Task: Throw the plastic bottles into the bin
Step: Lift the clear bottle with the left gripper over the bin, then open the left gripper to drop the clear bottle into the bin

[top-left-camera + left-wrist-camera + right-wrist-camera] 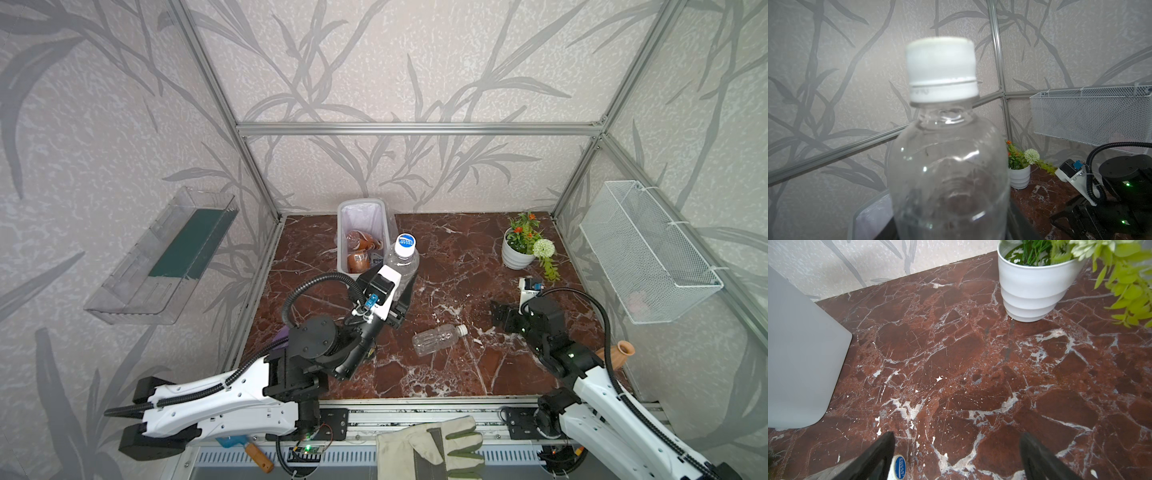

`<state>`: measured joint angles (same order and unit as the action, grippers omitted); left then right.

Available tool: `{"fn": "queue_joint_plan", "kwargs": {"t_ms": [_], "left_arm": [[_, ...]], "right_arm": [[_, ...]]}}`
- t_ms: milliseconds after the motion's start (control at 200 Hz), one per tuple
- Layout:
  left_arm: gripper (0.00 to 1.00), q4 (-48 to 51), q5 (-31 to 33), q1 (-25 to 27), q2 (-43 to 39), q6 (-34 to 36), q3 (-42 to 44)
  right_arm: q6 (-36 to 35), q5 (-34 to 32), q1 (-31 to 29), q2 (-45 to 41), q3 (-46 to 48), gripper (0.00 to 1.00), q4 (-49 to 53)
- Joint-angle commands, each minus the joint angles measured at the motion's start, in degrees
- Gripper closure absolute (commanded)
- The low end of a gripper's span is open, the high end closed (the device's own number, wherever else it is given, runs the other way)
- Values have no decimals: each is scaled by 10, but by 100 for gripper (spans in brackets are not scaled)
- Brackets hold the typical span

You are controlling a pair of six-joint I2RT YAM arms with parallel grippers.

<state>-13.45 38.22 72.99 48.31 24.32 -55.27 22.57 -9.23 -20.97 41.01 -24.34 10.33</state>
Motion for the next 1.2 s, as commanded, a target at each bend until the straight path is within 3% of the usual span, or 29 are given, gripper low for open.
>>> {"fn": "queue_joint_plan", "kwargs": {"t_ms": [0,120,180,230,270,360,425,550,605,1040,1194], "left_arm": [[46,9,-42,-100,-4,-6,-22],[42,147,-111,-304,26,-209,-48],[32,219,-172,-380,60,-278,-69],[17,277,-235,-427,91,-324,-89],[15,313,-273,-448,110,-348,-105],[13,312,-314,-454,110,-364,-109],[1,277,-312,-454,101,-364,-107],[1,414,-317,-454,122,-349,-229],[1,422,-320,-454,113,-347,-245],[1,330,-335,-447,-44,-388,-116],[1,347,-311,-447,-64,-383,-84]], "right_arm": [[-1,-23,-3,0,-20,7,-16],[-2,-22,-6,-6,-27,6,-12],[-3,-21,-6,-11,-31,6,-7],[-2,-20,-6,-17,-35,6,-2],[-2,-20,-6,-23,-37,6,2],[-5,-21,-6,-37,-42,6,10],[-6,-21,-6,-47,-43,6,16],[-8,-25,-6,-60,-46,6,31],[-8,-28,-6,-65,-45,6,34],[-5,-25,-6,-64,-49,6,51],[4,-13,-8,-48,-50,7,45]]}}
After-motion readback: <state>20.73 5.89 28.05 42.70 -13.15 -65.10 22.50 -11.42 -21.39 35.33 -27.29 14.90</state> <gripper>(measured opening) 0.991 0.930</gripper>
